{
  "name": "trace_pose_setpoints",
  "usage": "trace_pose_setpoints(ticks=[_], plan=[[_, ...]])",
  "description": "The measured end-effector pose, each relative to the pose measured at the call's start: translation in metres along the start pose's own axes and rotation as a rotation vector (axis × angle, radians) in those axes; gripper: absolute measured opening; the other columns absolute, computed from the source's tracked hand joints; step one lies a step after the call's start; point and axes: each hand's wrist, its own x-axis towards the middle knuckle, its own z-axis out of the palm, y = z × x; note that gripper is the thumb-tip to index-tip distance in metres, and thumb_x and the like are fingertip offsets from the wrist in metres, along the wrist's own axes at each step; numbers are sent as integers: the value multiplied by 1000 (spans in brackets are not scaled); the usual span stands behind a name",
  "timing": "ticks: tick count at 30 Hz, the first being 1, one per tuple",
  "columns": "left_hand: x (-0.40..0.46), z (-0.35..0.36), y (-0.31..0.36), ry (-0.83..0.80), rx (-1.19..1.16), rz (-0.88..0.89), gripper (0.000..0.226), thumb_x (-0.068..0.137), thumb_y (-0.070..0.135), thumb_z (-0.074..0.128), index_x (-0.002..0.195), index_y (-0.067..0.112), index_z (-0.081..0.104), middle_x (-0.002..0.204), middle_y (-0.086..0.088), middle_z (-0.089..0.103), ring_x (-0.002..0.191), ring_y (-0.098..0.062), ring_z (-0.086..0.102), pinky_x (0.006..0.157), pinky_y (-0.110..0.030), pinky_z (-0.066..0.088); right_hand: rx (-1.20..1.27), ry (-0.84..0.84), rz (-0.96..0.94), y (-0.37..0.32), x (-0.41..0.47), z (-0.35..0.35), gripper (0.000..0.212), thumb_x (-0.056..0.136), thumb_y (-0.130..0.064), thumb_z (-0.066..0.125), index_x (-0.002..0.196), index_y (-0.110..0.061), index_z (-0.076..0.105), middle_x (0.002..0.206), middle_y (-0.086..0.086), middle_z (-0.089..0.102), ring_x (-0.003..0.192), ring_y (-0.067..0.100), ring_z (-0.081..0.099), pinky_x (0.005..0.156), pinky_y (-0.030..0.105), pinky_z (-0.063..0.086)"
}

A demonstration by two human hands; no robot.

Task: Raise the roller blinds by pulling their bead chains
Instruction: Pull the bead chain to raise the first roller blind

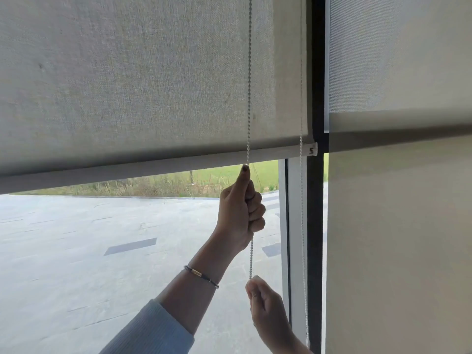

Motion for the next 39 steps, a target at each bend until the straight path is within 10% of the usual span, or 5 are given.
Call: trace_pose_setpoints(ticks=[23,29,35,39], plan=[[-22,1,-4,-27,-35,4,54,92,57,51,51,26,33,45,11,18,36,-5,11,41,-9,17,-34,-31,-18,7,-20,2,30,94,12,43,73,-10,42,62,-11,34,55,6,28,53,22,29],[-20,1,1,-15,-25,3,56,98,53,46,52,26,32,46,11,19,37,-6,12,42,-10,14,60,-77,-7,-3,-16,-9,28,102,-11,42,75,-19,45,67,-13,42,61,6,36,61,26,33],[-15,-5,8,11,10,18,54,99,52,46,54,27,28,47,10,17,40,-8,9,42,-10,14,-65,514,204,-19,23,-31,36,94,-49,41,117,-24,51,129,3,54,120,27,52,102,60,39],[-13,-4,9,19,40,20,54,98,52,47,56,27,23,50,7,12,41,-10,7,42,-11,14,-113,341,302,-19,64,-45,54,95,-40,61,139,-14,42,144,8,52,135,30,46,113,64,27]])
